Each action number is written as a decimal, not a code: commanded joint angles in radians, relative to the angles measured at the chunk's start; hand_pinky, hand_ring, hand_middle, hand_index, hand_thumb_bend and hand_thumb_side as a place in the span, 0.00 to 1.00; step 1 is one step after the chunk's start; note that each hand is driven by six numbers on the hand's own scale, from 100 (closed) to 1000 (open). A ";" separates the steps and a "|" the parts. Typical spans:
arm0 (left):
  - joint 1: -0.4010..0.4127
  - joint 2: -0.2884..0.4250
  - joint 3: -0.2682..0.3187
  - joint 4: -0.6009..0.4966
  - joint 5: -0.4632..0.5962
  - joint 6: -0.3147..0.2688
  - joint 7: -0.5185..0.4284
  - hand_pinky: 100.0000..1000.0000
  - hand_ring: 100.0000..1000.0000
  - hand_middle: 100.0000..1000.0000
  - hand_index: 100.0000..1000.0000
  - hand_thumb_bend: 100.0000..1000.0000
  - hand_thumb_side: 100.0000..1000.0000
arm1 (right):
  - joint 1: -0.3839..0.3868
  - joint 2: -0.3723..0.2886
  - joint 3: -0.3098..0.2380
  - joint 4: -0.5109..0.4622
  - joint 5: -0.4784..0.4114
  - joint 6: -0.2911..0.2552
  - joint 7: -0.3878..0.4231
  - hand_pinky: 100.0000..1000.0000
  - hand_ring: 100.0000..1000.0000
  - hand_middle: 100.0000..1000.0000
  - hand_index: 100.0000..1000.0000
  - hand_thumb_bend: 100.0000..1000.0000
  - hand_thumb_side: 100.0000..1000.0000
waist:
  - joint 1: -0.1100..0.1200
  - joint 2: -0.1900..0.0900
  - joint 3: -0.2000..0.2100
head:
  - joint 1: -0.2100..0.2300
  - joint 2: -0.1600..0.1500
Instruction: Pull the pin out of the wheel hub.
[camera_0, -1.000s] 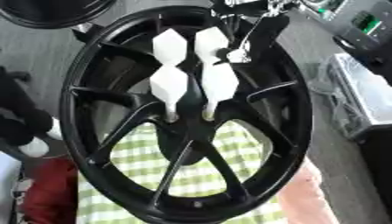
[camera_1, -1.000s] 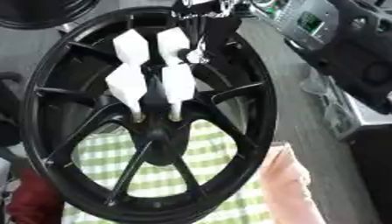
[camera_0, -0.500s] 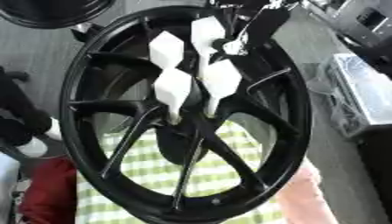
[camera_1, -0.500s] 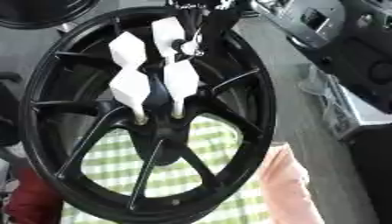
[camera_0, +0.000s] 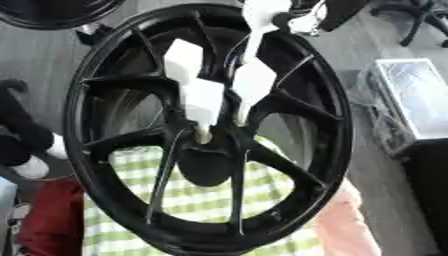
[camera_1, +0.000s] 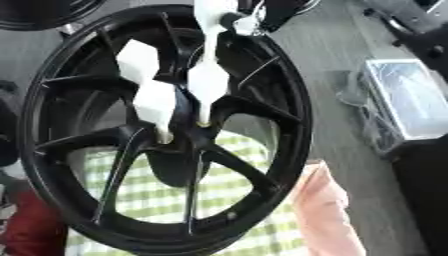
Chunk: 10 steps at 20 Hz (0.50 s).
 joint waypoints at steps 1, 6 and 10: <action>-0.008 0.033 0.006 -0.014 -0.003 -0.001 -0.002 0.67 0.81 0.72 0.69 0.15 0.56 | 0.046 -0.115 -0.085 -0.076 -0.046 0.008 -0.054 0.68 0.56 0.31 0.31 0.00 0.13 | 0.001 -0.022 0.001 | -0.002 -0.009; -0.018 0.029 0.011 -0.020 -0.003 -0.003 0.003 0.67 0.82 0.72 0.68 0.16 0.57 | 0.345 -0.306 -0.320 -0.181 -0.140 0.015 -0.240 0.67 0.56 0.31 0.31 0.00 0.05 | 0.006 -0.010 0.004 | 0.000 -0.022; -0.021 0.025 0.021 -0.025 -0.004 -0.006 0.014 0.67 0.81 0.72 0.68 0.15 0.56 | 0.606 -0.371 -0.534 -0.158 -0.185 -0.012 -0.363 0.67 0.55 0.31 0.31 0.00 0.02 | 0.017 -0.002 -0.006 | 0.015 -0.034</action>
